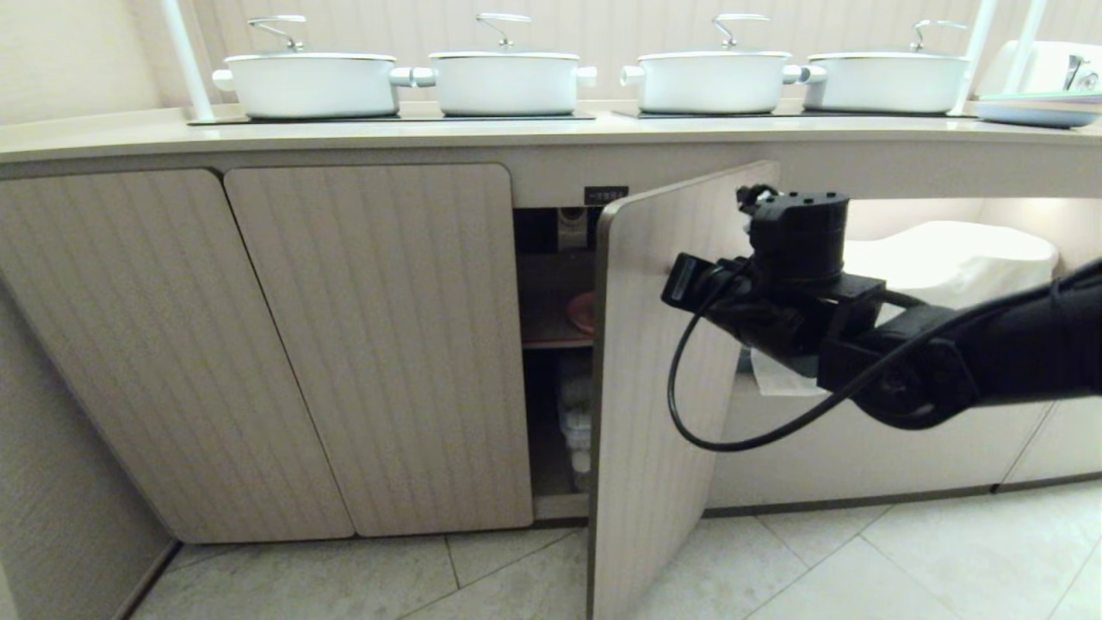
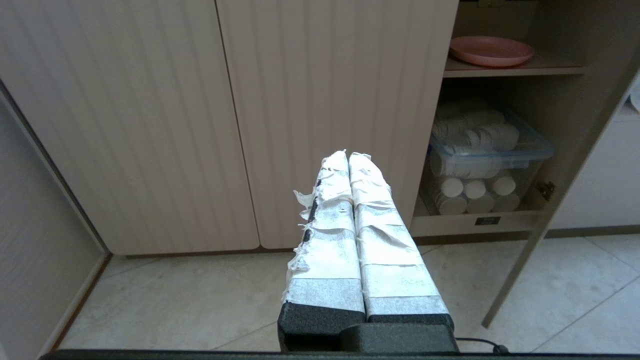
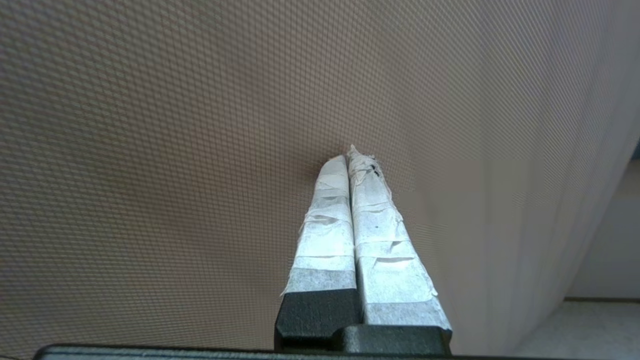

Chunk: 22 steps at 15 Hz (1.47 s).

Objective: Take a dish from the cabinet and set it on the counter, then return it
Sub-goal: Close the cabinet door

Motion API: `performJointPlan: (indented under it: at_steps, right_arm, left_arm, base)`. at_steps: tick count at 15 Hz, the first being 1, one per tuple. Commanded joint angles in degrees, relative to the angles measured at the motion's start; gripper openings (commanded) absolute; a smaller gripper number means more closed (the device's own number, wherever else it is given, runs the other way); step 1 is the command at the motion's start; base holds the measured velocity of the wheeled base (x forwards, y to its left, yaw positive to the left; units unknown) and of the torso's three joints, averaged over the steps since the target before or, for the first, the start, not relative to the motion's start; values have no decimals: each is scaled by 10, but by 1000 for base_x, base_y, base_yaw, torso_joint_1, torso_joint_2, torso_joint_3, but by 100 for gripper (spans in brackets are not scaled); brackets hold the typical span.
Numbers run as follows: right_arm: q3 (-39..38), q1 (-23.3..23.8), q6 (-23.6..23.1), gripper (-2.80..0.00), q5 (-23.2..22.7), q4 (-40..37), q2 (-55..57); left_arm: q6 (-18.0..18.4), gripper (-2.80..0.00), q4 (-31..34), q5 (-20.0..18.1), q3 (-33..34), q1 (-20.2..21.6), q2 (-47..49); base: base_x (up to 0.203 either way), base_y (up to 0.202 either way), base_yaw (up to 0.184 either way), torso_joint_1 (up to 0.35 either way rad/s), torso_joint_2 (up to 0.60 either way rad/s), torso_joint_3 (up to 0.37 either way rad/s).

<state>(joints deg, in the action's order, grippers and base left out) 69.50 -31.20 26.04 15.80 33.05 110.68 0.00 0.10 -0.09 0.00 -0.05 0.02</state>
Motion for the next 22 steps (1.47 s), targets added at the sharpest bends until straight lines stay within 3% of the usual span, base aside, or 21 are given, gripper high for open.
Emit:
performJointPlan:
  at_steps: [1,4,12,19,22]
  right_arm:
    - [17,0,-1,-280,1,2,20]
    - [39,2,-13,-280,1,3,40]
    - [120,4,-37,-280,56,7,94]
    - [123,9,-165,-280,71,221,165]
    - [117,10,-191,-280,70,264,179]
  left_arm:
    - [0,-280,0,0,0,0,0]
    - [0,-280,0,0,0,0,0]
    - [0,-280,0,0,0,0,0]
    - [0,-280,0,0,0,0,0]
    - [0,-280,0,0,0,0,0]
  base:
    - [0,0,0,0,0,0]
    - [0,0,0,0,0,0]
    - [0,0,0,0,0,0]
    - [0,0,0,0,0,0]
    - [0,0,0,0,0,0]
